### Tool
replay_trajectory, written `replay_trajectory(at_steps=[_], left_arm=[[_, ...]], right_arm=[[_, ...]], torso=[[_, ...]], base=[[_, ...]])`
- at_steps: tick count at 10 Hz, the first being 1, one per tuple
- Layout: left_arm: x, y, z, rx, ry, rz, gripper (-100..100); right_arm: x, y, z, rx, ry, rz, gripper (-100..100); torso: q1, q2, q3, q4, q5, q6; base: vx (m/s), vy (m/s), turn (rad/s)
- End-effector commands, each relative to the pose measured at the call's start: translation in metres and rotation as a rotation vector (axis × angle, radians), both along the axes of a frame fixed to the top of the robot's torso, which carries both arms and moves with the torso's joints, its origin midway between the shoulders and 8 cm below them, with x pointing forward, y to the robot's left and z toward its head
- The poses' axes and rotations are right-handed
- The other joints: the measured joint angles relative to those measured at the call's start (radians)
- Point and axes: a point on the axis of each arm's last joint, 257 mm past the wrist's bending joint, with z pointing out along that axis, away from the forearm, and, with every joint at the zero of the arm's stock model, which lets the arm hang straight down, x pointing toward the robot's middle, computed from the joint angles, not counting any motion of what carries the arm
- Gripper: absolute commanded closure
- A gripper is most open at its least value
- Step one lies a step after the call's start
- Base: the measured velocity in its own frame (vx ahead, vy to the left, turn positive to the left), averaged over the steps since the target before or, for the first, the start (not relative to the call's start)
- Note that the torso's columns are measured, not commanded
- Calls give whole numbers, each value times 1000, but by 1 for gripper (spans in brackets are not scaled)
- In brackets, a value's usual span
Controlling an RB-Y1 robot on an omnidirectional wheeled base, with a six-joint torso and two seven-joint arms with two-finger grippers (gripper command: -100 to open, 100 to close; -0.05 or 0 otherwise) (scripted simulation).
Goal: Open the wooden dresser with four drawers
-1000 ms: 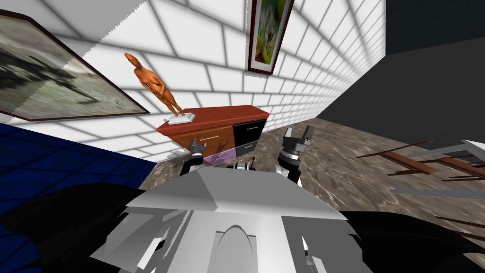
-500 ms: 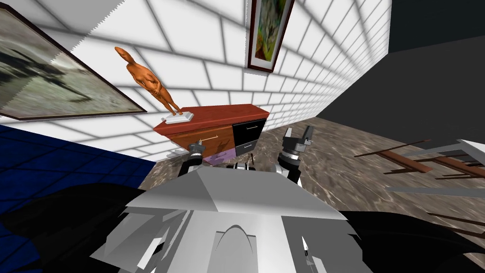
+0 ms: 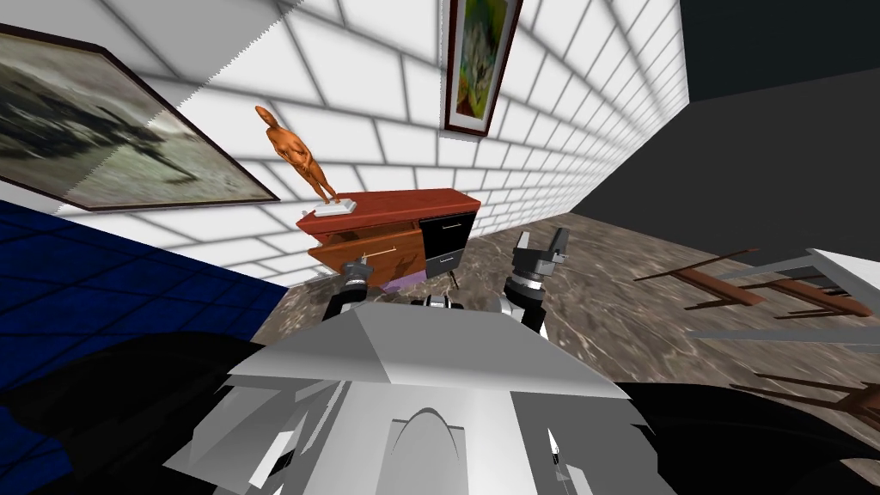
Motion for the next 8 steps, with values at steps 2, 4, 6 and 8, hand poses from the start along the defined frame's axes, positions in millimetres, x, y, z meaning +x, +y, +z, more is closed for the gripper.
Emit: replay_trajectory(at_steps=[2,4,6,8], left_arm=[[-3,-1,9,9,-21,-2,100],[-11,-1,9,-5,4,-1,-100],[-19,0,20,-5,1,-1,-100],[-26,0,31,-6,1,-2,-100]], right_arm=[[0,0,0,0,0,0,0],[0,0,0,0,0,0,0],[0,0,0,0,0,0,0],[0,0,0,0,0,0,0]], torso=[[-1,2,2,1,-1,1],[2,-1,0,1,-1,0],[3,-8,-4,-3,2,1],[2,-4,-1,-3,3,2]], base=[[-180,-84,13],[-39,-25,-6],[47,-1,4],[46,-4,3]])
